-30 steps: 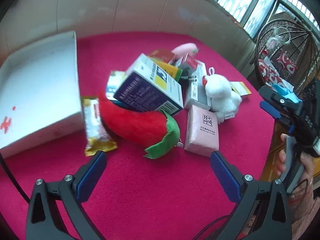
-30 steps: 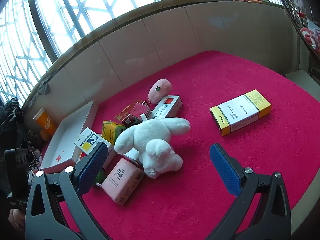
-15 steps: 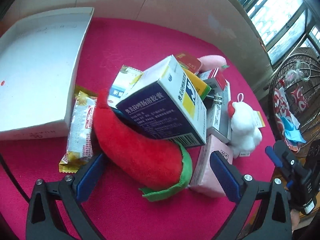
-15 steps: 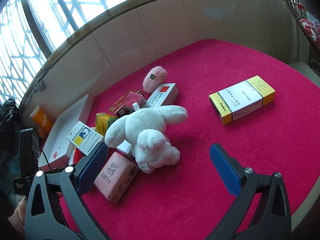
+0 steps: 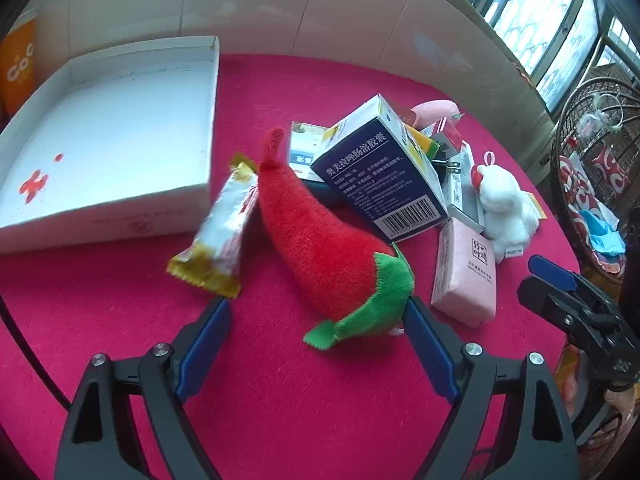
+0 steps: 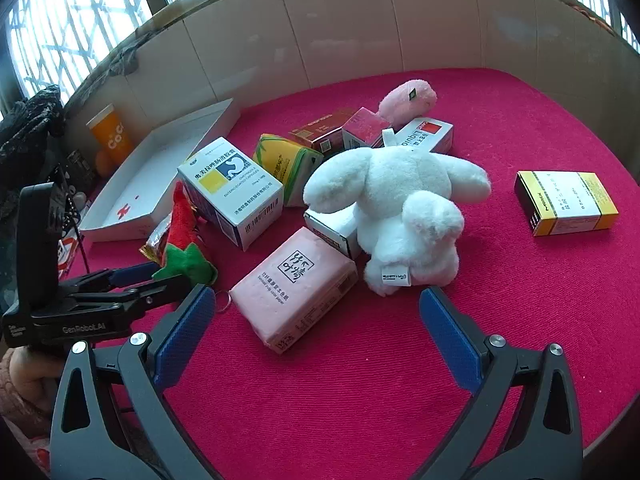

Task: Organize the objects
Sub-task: 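Move left gripper to red chili plush while right gripper approaches white bunny, then close left gripper on red chili plush while right gripper grasps white bunny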

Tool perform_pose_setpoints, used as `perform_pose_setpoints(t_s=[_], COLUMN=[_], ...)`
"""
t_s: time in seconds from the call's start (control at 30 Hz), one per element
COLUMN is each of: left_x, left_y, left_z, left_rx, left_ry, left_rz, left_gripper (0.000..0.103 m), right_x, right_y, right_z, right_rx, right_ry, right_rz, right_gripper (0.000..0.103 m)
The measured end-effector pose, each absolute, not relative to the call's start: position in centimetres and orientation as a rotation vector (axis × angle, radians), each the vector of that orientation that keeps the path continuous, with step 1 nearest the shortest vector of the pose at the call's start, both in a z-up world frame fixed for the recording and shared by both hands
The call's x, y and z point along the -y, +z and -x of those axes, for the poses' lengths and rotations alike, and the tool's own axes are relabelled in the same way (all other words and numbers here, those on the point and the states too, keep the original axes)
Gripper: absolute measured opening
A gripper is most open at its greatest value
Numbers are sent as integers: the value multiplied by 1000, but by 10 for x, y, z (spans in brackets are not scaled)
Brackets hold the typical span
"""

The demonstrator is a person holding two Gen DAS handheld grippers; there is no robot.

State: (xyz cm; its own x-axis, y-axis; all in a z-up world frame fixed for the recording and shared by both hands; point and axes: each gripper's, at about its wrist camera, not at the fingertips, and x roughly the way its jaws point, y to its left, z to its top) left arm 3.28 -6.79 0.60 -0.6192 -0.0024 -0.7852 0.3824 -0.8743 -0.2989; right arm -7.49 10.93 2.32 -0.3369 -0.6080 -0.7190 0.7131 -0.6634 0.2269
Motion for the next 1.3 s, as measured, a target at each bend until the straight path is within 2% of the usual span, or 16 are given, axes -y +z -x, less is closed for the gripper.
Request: perform_pose_setpoints(t_s=[0.33,0.63,0.7,0.77,0.87,1.03,1.3], left_x=[64,64,62,62,67,68,79], left_y=[14,3,3,3,3,4,6], left_z=[-6,10,12,10,4,-3,3], left_rx=[-784,-713,-685,-657,-678,-719,-861], left_ry=[-2577,-2530,-2541,-2545,-2556,-2551,-2479], left_rz=[-1237,-1209,-1205,-1197,-1172,-1168,-1164], left_gripper=[88,87,84,73,64,62,63], right_x=[-119,-149,-147,-140,-123,-103,-102], right_y=[20,37,37,36,34,21,8], right_z=[80,110,124,130,130,134,138], right_rx=[-125,-73,-79,-91,-131,-212,-186], right_ry=[-2083,-2324,-2337,-2308,-2260,-2272,-2267], right_rz=[-1080,-991,-1003,-1013,-999,-1018,-1031], right_gripper=[103,103,103,103,103,103,103])
